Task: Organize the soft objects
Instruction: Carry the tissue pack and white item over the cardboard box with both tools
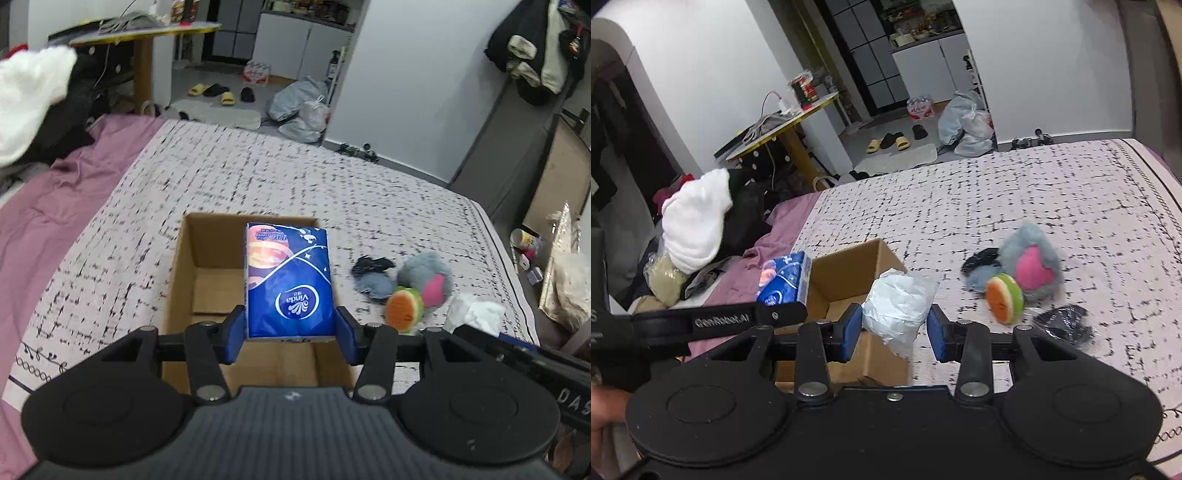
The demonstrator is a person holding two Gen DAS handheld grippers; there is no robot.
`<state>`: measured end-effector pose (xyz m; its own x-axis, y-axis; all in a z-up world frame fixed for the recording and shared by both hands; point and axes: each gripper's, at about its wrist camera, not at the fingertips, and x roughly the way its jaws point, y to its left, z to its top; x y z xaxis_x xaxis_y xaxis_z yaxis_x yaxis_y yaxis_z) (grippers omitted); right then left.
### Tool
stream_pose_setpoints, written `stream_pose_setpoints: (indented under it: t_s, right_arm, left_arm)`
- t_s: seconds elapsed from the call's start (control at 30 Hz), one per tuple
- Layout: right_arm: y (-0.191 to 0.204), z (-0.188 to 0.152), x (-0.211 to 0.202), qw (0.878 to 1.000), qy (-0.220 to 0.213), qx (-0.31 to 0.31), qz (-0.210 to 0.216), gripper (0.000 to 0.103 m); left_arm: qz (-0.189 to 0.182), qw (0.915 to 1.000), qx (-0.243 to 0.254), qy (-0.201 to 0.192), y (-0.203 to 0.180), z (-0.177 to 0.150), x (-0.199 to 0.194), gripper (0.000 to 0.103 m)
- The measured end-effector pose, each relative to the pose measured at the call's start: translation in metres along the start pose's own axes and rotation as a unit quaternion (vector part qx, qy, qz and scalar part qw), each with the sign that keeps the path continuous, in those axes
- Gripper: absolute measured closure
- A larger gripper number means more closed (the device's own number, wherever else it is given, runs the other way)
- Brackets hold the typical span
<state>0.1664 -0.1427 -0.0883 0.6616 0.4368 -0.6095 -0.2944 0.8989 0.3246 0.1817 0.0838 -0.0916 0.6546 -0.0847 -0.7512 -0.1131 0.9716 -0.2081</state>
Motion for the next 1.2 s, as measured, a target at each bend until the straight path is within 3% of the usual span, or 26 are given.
stream_pose_setpoints:
  t_s: [0.5,0.87,1.03,1.2]
  right_arm:
    - [0.048,0.002,0.053,0.999,0.020,-0.021,0.022,0.065]
    - [0.056,-0.002,0.075,0.999,0.042,-0.016,0.014,0.065]
    - [0.058,-0.004,0.082,0.999,0.048,-0.017,0.009,0.065]
    - [0.057,-0.003,0.090,0.998,0.062,-0.001,0.011,0.064]
  left_arm:
    - [0.024,0.9973,-0.005,0.070,0.044,-0.015,0.049,0.053]
    - [0.011,0.9943,-0.005,0.105,0.050,-0.020,0.067,0.053]
    - [-0.006,0.9942,-0.034,0.102,0.056,-0.018,0.060,0.047]
    - [-0.014,0.9950,-0.045,0.088,0.059,-0.015,0.041,0.033]
